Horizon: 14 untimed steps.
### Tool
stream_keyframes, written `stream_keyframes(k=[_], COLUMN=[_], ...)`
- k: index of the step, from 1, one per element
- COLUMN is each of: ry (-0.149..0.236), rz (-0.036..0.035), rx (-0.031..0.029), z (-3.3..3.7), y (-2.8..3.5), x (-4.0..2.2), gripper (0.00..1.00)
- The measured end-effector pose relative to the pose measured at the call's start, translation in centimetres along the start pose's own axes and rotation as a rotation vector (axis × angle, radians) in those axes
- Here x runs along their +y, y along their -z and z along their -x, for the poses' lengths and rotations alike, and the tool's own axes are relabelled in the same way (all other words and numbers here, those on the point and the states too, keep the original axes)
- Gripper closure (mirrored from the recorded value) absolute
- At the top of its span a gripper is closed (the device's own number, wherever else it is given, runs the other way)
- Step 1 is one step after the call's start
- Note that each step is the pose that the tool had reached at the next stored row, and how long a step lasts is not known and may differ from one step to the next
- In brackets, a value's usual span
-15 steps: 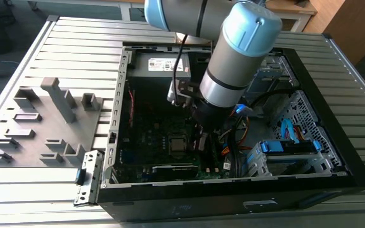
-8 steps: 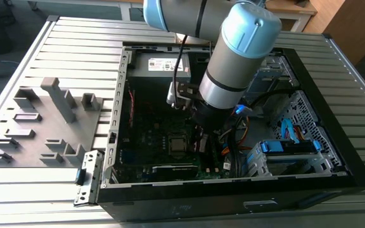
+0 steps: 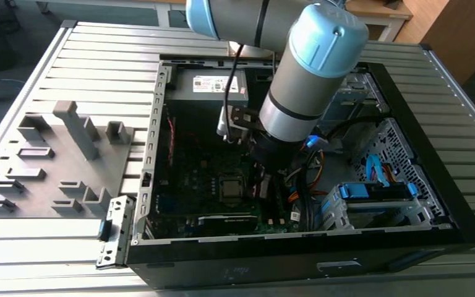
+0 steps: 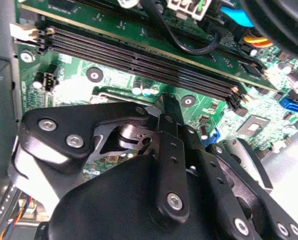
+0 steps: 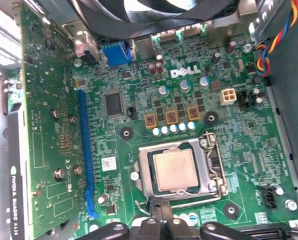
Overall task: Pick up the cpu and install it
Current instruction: 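Install the first cpu locking lever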
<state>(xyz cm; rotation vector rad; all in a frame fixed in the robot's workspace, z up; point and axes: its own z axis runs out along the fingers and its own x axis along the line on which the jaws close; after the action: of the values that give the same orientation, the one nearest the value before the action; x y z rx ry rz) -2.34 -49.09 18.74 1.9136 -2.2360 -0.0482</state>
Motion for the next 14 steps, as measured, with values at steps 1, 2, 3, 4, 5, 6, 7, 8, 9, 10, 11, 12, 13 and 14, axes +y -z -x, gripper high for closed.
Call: stream_keyframes(k=[1, 2, 3, 4, 5, 6, 7, 8, 9, 10, 11, 12, 13, 14], ry=[0.001, 0.001, 0.001, 0.001, 0.001, 0.001, 0.001, 0.001, 0.001, 0.001, 0.001, 0.001, 0.000, 0.000], rz=[0.0003, 0.0004, 0.0004, 0.0000, -0.0008, -0.0021, -0.0032, -0.0043, -0.0059, -0.0073, -0.0082, -0.0092, -0.0102, -0.0110], rx=[-0.0025, -0.0047, -0.0065, -0.0076, -0.0080, -0.0081, -0.0082, -0.0083, -0.0086, -0.0089, -0.0093, -0.0095, -0.0096, -0.0097], z=[0.00, -0.01, -0.03, -0.04, -0.06, -0.09, -0.12, -0.16, -0.19, -0.22, -0.24, -0.26, -0.28, -0.29], y=[-0.01, -0.02, -0.04, -0.06, -0.07, -0.09, -0.11, -0.13, -0.16, -0.18, -0.21, -0.22, -0.24, -0.25], x=[0.04, 0.12, 0.23, 0.34, 0.46, 0.61, 0.74, 0.88, 0.99, 1.09, 1.19, 1.30, 1.38, 1.43], gripper=[0.89, 0.89, 0.89, 0.89, 0.89, 0.89, 0.89, 0.89, 0.89, 0.89, 0.89, 0.89, 0.89, 0.89])
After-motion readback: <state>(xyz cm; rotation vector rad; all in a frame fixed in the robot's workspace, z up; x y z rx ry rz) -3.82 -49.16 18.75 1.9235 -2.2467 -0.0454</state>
